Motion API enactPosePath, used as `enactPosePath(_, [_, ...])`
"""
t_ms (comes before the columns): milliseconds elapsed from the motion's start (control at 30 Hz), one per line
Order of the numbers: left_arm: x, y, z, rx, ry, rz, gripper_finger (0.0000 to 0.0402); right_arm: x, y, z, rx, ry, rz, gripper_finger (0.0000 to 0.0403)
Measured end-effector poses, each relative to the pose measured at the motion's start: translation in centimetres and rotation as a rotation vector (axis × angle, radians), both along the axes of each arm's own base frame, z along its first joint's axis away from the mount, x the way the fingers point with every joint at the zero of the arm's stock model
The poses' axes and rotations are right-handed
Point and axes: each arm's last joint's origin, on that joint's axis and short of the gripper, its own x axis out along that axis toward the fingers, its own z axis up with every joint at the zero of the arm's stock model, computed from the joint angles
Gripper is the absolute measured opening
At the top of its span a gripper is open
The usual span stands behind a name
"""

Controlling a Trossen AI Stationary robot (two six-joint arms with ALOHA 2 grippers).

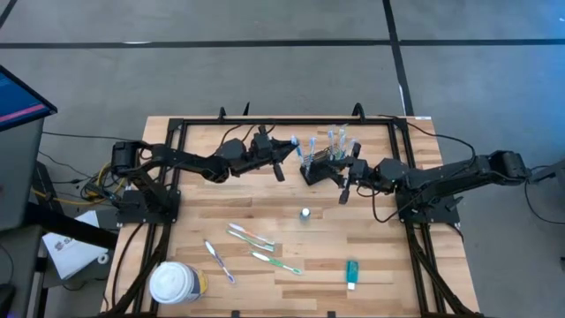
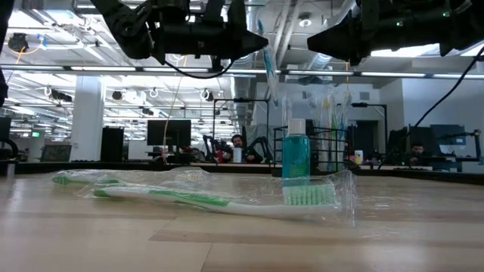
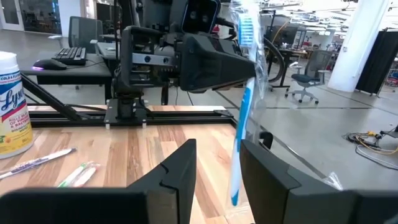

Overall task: Pick & Place toothbrushing station
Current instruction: Put the blue toothbrush into the mesh organizer

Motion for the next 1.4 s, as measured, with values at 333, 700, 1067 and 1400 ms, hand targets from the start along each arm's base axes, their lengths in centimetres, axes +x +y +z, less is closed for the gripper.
enactPosePath(333, [0.4,0.3,-0.8,-0.005,0.008,0.023,0.0005,0.0,-0.5,0.0,0.0,0.0,-0.024,0.0113])
enactPosePath(700, [2.8,0.8,-2.0,-0.009,0.035,0.025,0.0005,0.0,-0.5,0.0,0.0,-0.001,-0.024,0.0113])
enactPosePath(1067, [3.1,1.1,-2.6,0.015,0.088,0.079,0.0005,0.0,-0.5,0.0,0.0,0.0,-0.023,0.0113])
enactPosePath(1400, [2.9,2.2,-3.0,-0.039,0.105,0.097,0.0005,0.0,-0.5,0.0,0.0,0.0,-0.023,0.0113])
